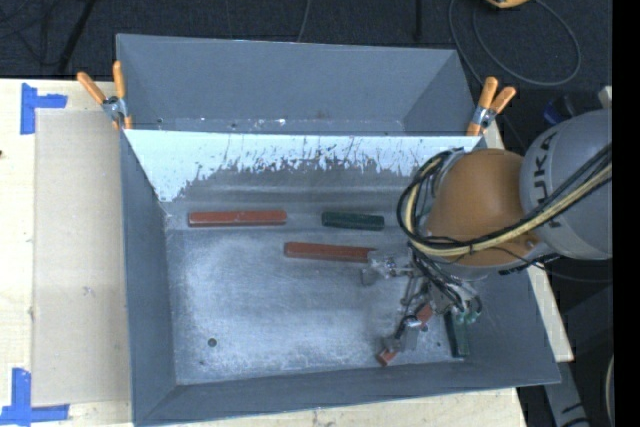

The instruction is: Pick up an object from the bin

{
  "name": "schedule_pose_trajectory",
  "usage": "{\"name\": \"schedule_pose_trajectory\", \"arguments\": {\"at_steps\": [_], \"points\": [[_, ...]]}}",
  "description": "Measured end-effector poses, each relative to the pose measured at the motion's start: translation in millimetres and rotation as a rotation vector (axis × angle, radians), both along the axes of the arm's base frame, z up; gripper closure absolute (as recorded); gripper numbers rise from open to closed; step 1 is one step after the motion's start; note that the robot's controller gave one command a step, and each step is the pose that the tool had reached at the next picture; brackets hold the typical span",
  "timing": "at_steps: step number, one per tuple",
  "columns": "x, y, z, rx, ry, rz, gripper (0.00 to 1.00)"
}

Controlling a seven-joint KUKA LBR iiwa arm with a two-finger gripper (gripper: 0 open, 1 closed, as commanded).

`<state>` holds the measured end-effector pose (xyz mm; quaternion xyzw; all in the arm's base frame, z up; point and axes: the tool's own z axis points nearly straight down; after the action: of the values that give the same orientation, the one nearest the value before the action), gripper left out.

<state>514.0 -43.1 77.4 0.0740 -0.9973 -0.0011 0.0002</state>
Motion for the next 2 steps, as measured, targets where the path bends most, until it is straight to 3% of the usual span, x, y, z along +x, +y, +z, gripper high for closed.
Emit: {"name": "schedule_pose_trajectory", "arguments": {"at_steps": [1,2], "points": [[3.6,-56,11,-0.001,0.001,-0.011,0.00],[-0.6,-87,18,-0.004,0.000,-0.067,0.00]]}}
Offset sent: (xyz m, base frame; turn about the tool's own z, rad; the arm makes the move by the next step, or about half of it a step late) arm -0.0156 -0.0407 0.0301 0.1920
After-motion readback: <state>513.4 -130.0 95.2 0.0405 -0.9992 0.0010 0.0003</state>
